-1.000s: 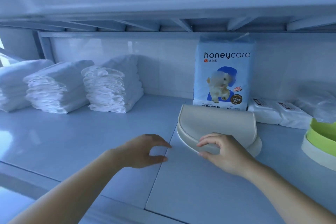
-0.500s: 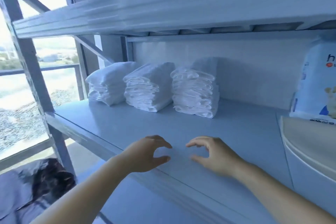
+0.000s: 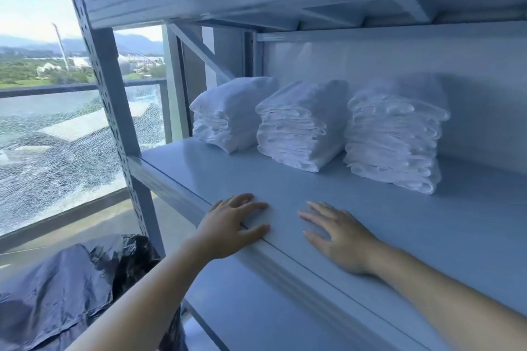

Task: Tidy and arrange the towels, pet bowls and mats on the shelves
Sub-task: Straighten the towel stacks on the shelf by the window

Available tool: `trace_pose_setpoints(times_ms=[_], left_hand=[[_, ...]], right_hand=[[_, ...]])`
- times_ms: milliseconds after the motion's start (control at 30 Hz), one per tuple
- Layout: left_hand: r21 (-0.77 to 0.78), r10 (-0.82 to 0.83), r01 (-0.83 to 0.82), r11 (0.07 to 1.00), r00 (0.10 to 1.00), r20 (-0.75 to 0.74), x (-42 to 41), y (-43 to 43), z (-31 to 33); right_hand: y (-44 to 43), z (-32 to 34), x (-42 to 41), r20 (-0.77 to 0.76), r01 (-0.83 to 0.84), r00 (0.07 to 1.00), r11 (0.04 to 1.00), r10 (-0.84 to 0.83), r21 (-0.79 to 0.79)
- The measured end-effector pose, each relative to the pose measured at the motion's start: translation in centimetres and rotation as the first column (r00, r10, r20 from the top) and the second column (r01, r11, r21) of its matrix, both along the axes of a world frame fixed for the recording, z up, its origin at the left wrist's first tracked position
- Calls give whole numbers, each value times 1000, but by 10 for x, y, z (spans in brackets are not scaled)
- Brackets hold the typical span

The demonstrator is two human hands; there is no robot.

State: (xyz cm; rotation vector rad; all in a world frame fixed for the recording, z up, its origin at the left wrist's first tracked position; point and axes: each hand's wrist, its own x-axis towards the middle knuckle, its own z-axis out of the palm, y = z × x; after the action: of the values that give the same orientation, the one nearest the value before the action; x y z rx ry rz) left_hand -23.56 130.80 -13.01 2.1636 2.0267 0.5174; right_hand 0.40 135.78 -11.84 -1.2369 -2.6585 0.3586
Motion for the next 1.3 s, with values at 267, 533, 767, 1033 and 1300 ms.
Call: trace_pose_setpoints(times_ms=[267, 533, 767, 1033, 1300], left_hand=[[166, 47, -38, 985, 997, -54, 1, 2, -19], [58, 26, -27, 998, 999, 21, -8, 16, -7], [-22, 100, -100, 995, 995, -12, -43, 60, 2], [-42, 206, -206, 978, 978, 11, -116, 109, 9], [-18, 224, -225, 974, 974, -35, -142, 125, 3]], right_hand=[[5, -6, 0, 20, -23, 1000, 1000, 22, 14], [24, 3, -28, -78, -34, 996, 999, 37, 37], [66, 3, -82, -119, -48, 991, 997, 55, 65], [118, 8, -131, -67, -17, 998, 998, 20, 57], [146, 4, -166, -117, -5, 993, 993, 18, 117]])
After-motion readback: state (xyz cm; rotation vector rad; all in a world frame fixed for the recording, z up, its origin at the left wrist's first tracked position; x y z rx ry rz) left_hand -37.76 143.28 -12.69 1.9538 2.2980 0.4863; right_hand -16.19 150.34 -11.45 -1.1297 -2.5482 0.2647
